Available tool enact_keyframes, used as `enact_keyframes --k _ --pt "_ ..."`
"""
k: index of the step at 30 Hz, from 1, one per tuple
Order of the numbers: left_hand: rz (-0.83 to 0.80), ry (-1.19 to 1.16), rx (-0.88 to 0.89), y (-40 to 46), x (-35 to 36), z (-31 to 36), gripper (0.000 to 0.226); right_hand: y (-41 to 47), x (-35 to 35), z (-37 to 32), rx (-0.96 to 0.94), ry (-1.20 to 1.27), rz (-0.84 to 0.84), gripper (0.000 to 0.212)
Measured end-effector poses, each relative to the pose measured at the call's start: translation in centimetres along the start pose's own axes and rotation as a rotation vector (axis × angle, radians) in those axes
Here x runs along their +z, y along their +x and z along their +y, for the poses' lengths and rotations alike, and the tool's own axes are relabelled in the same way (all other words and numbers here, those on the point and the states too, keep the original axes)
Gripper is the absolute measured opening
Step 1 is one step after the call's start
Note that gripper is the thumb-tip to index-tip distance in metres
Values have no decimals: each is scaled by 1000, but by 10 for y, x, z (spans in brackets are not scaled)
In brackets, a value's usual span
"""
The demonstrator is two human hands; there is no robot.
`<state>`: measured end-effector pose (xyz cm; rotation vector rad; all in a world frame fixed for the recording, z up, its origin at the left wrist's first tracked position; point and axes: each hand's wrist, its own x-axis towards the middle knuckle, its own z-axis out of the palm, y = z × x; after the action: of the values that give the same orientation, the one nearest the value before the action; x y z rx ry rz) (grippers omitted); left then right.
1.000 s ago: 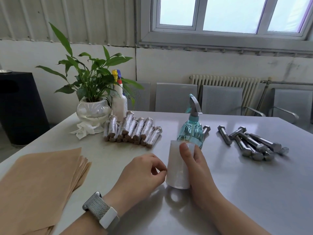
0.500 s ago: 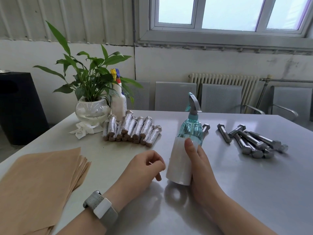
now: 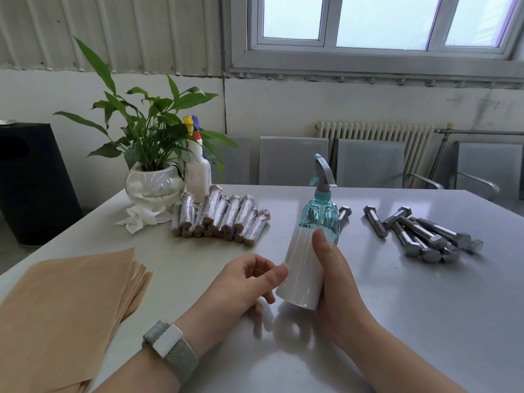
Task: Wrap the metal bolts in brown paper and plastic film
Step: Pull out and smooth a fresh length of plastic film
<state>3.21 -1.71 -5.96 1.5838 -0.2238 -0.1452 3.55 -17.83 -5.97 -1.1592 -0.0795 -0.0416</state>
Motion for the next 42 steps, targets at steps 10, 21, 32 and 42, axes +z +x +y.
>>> enact_keyframes --k 10,21,32,42 --pt "86 184 72 -4 1 2 31 -2 2 0 -56 -151 94 67" --pt "295 137 54 1 -3 3 8 -4 3 -4 91 -44 87 69" --pt "429 632 509 -1 -10 4 13 -4 -3 -26 200 -782 -380 38" --pt "347 618 584 -1 -15 4 17 0 -10 -36 -17 -776 -376 18"
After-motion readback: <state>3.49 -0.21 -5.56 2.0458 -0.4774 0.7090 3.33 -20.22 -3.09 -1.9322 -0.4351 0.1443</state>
